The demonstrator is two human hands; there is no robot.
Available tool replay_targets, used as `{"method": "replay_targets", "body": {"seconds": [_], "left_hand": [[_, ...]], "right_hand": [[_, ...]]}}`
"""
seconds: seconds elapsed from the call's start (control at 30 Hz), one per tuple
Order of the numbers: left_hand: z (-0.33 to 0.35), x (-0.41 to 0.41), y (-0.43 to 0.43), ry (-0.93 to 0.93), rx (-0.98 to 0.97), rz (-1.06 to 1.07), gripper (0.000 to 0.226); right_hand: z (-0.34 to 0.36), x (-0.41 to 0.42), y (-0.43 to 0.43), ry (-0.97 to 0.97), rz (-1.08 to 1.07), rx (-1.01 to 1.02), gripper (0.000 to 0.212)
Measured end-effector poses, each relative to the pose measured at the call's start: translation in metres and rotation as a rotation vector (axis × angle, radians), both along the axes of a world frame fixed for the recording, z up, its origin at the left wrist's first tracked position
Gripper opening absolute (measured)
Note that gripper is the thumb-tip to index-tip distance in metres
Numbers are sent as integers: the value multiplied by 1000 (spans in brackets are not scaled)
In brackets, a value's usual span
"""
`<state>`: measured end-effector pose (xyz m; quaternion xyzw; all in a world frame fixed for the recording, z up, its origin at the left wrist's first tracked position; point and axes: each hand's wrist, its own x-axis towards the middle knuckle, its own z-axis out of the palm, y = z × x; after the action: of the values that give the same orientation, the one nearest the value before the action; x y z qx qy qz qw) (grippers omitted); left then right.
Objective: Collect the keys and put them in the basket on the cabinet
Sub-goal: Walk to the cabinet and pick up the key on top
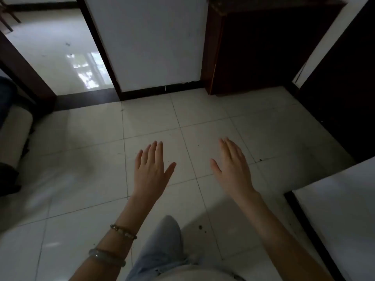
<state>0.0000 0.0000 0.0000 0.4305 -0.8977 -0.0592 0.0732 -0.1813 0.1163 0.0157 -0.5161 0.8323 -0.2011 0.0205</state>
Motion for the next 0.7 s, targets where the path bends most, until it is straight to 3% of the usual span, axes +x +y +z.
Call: {"method": "replay_targets", "body": {"seconds": [0.27, 0.7], "left_hand": [[-10, -57, -75, 25, -26, -38, 72], [5, -202, -282, 8, -50, -111, 69]], "right_hand": [[-8, -51, -70, -45, -2, -4, 58], [1, -189, -271, -91, -88, -32, 56]]}}
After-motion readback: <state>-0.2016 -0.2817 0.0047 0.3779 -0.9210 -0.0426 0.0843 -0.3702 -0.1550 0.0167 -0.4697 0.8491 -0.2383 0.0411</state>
